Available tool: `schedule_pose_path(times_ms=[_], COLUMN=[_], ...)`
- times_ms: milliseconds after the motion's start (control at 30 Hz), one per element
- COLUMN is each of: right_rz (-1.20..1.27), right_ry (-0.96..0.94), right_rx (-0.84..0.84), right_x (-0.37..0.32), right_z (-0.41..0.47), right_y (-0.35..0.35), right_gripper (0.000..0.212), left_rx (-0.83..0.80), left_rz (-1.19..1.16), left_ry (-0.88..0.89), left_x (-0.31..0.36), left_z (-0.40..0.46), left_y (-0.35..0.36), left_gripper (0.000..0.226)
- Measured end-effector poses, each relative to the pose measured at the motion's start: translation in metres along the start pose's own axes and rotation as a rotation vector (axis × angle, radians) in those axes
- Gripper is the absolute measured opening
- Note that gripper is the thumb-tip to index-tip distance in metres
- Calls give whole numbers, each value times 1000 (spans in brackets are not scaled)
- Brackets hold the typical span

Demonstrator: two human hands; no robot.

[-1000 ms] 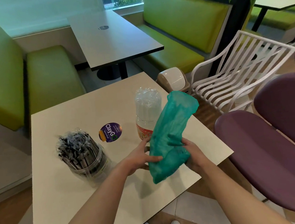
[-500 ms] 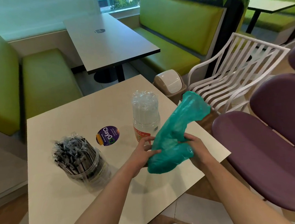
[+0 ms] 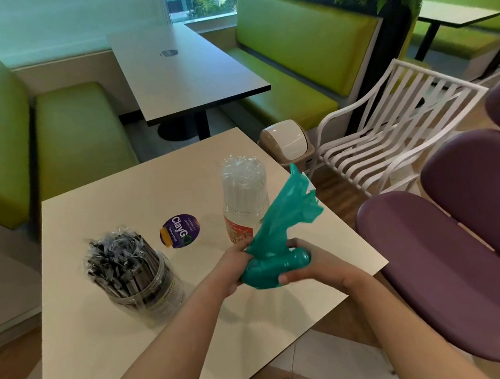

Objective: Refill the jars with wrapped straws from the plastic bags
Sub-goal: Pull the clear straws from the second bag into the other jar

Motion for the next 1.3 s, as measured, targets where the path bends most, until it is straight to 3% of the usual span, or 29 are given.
schedule_pose_path(times_ms=[67,167,300,367,500,567,667,800,867,1033,1100,1200,1300], right_rz=[3,107,278,298,383,451,552,588,582,410,508,769,746], right_ry=[-48,-41,11,41,77,83,105,97,83,81,97,159,181], right_rx=[180,313,278,250,230,136,13,-4,5,-105,-126,-112,-80], right_x=[-3,1,15,21,27,27,24,20,18,16,19,25,27], right_z=[1,1,9,13,17,17,10,4,2,-7,-8,-6,-5], right_y=[-14,-27,-31,-28,-24,-18,-12,-15,-15,-9,-9,-10,-7], right_gripper=[52,47,46,46,72,75,54,42,40,75,86,88,76], left_rx=[-24,-103,-153,-182,-162,-159,-208,-246,-188,-68,-51,-29,-34], left_rz=[4,66,-29,35,229,264,298,244,150,-49,-84,-44,-1], left_ry=[-32,-79,-76,-62,14,20,29,56,42,27,21,34,35], left_x=[1,2,6,12,18,20,21,18,15,10,8,10,12], left_z=[-6,-14,-11,-15,-13,-12,-15,-15,-11,-4,-4,-4,-7], left_y=[4,11,18,24,22,20,24,28,24,13,11,9,12], left_gripper=[38,31,68,81,99,91,74,48,44,32,31,31,31])
Point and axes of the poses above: each hand's wrist, its own z-axis towards the middle knuckle, its own y-axis out of the palm, x = y × z, the point moved 8 cm from there along z, towards the middle knuckle, and after that the axes turned 5 degrees about y, right-handed, at the moved point
